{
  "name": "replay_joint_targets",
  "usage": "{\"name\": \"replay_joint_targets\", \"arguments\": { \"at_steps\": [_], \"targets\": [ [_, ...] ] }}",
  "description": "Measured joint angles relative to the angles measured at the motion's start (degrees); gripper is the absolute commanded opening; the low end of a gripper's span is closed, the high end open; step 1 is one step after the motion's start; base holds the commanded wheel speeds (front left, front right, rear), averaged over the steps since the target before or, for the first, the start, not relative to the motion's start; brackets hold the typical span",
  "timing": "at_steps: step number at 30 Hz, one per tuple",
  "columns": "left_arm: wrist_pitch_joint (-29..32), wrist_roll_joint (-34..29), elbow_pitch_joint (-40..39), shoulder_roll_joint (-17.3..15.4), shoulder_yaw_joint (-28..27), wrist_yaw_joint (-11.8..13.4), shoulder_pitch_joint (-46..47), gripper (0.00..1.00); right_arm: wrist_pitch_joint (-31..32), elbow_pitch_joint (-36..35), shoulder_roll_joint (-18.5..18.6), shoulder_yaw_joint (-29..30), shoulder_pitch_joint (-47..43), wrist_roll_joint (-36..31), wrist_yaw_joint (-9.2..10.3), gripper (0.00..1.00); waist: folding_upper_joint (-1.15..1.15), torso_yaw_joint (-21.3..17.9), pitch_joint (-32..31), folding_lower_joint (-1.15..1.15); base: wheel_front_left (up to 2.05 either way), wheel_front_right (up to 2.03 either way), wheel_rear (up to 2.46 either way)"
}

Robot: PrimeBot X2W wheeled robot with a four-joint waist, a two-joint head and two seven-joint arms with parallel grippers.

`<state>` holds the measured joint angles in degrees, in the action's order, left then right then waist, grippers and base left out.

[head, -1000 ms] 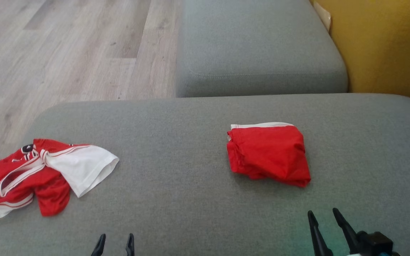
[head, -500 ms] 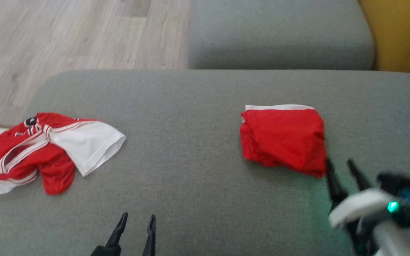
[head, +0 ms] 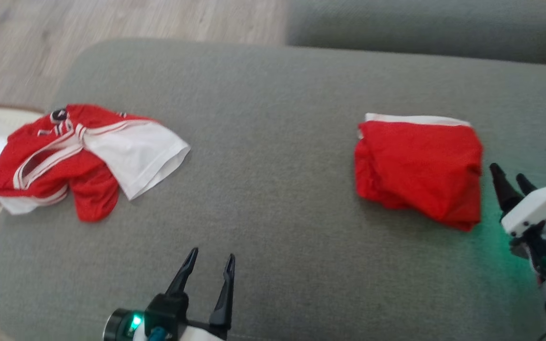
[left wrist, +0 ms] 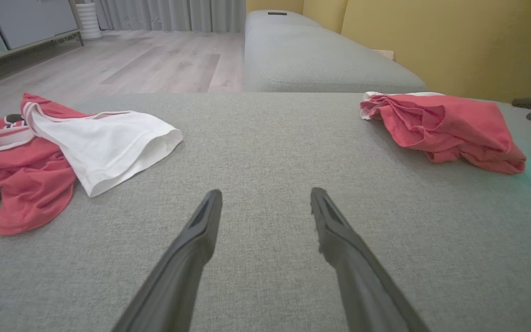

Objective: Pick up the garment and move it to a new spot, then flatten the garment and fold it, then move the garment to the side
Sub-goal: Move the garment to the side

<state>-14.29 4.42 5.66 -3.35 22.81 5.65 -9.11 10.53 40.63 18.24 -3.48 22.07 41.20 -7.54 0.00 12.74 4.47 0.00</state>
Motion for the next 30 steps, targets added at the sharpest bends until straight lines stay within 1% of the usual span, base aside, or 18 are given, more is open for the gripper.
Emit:
{"name": "replay_joint_targets", "arguments": {
  "at_steps": [4, 7, 9, 10, 11, 14, 16, 22, 27, 30],
  "targets": [
    [0.0, 0.8, 0.0, 0.0, 1.2, 1.0, 1.6, 1.0, 1.6, 3.0, 1.0, -0.2, 2.3, 2.8, 0.01, 1.0, 0.0, 1.3, 2.2, 0.0, 0.0, 0.0, 0.0],
    [0.0, 0.9, 0.1, 0.0, 2.4, 1.5, 2.5, 1.0, 2.7, 3.7, 1.6, -1.9, 3.4, 4.2, 0.01, 1.0, 0.0, 2.0, 3.5, 0.0, 0.0, 0.0, 0.0],
    [0.0, 1.2, 0.2, 0.0, 2.9, 2.0, 3.2, 1.0, 3.1, 4.4, 2.2, -4.0, 4.0, 4.7, 0.01, 0.99, 0.0, 2.4, 4.8, 0.0, 0.0, 0.0, 0.0],
    [0.0, 1.3, 0.3, 0.0, 3.1, 2.2, 3.6, 1.0, 3.2, 4.6, 2.3, -4.5, 4.1, 5.2, 0.01, 0.4, 0.0, 2.5, 5.1, 0.0, 0.0, 0.0, 0.0],
    [0.0, 1.3, 0.3, 0.1, 3.4, 2.3, 4.0, 1.0, 3.6, 4.6, 2.4, -5.2, 4.2, 5.7, 0.01, 0.01, 0.0, 2.6, 5.4, 0.0, 0.0, 0.0, 0.0],
    [0.0, 1.5, 0.3, 0.1, 3.9, 2.7, 4.8, 1.0, 3.3, 4.3, 3.2, -6.9, 4.4, 6.4, 0.0, 0.0, 0.0, 2.4, 6.0, 0.0, 0.0, 0.0, 0.0],
    [0.0, 1.5, 0.3, 0.1, 3.9, 2.9, 4.9, 1.0, 1.8, 3.8, 4.6, -7.7, 4.4, 6.4, 0.0, 0.0, 0.0, 1.7, 6.2, 0.0, 0.0, 0.0, 0.0],
    [0.0, 1.4, 0.1, 0.1, 4.1, 3.0, 6.2, 1.0, 0.8, 2.0, 12.6, -10.1, 5.3, 5.0, 0.01, 0.0, 0.0, -1.8, 7.5, 0.0, 0.0, 0.0, 0.0],
    [0.0, 1.2, -0.7, 0.1, 4.5, 3.0, 10.6, 1.0, 0.7, 0.8, 20.8, -11.7, 9.8, 1.2, 0.0, 0.0, 0.0, -4.9, 10.8, 0.0, 0.0, 0.0, 0.0],
    [0.0, 0.8, -1.1, 0.1, 5.0, 2.9, 13.8, 1.0, -0.1, 1.0, 24.4, -11.1, 13.1, 0.4, 0.01, 0.0, 0.0, -6.4, 13.5, 0.0, 0.0, 0.0, 0.0]
  ]
}}
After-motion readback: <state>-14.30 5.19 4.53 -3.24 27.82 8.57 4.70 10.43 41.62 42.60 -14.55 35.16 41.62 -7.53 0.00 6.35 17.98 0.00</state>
